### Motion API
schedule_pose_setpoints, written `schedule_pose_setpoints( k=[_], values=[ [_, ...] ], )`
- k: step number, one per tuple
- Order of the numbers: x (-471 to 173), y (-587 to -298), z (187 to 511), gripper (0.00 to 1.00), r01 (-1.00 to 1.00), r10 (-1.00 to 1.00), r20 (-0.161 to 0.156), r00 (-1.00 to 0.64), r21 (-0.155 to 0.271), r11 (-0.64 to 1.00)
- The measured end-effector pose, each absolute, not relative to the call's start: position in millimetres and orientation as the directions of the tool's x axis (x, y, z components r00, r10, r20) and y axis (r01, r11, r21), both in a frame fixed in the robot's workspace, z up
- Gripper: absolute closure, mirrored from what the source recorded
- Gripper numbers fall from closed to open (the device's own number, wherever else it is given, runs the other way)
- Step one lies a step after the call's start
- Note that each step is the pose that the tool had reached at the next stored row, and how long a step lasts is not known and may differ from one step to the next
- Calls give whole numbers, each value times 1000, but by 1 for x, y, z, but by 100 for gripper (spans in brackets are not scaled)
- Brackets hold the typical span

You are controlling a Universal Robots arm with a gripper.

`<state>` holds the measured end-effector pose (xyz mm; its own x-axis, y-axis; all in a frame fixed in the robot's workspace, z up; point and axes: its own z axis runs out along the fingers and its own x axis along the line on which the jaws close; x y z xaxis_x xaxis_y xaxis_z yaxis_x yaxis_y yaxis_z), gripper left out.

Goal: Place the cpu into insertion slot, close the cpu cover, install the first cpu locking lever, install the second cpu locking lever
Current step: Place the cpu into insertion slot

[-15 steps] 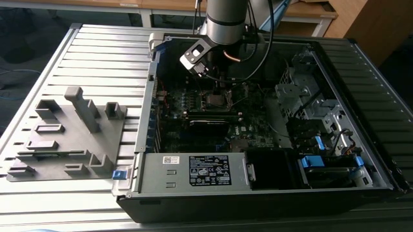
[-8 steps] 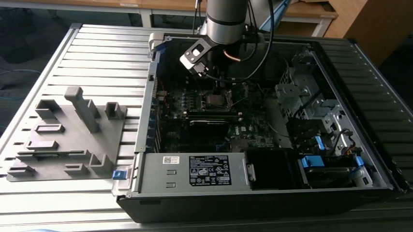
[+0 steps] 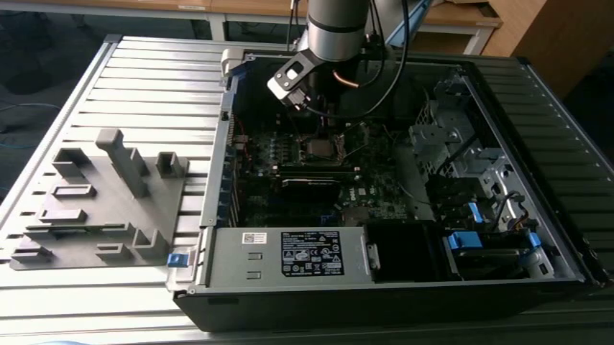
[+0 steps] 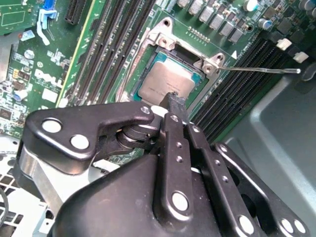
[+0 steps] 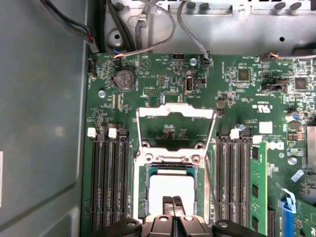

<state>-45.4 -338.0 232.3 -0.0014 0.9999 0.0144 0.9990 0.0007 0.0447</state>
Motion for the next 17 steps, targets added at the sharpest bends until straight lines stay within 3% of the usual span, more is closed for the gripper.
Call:
schedule_pose_setpoints(
  k=[17],
  values=[
    [-45, -338, 230, 89, 999, 1000, 15, -1, 46, 1]
  ],
)
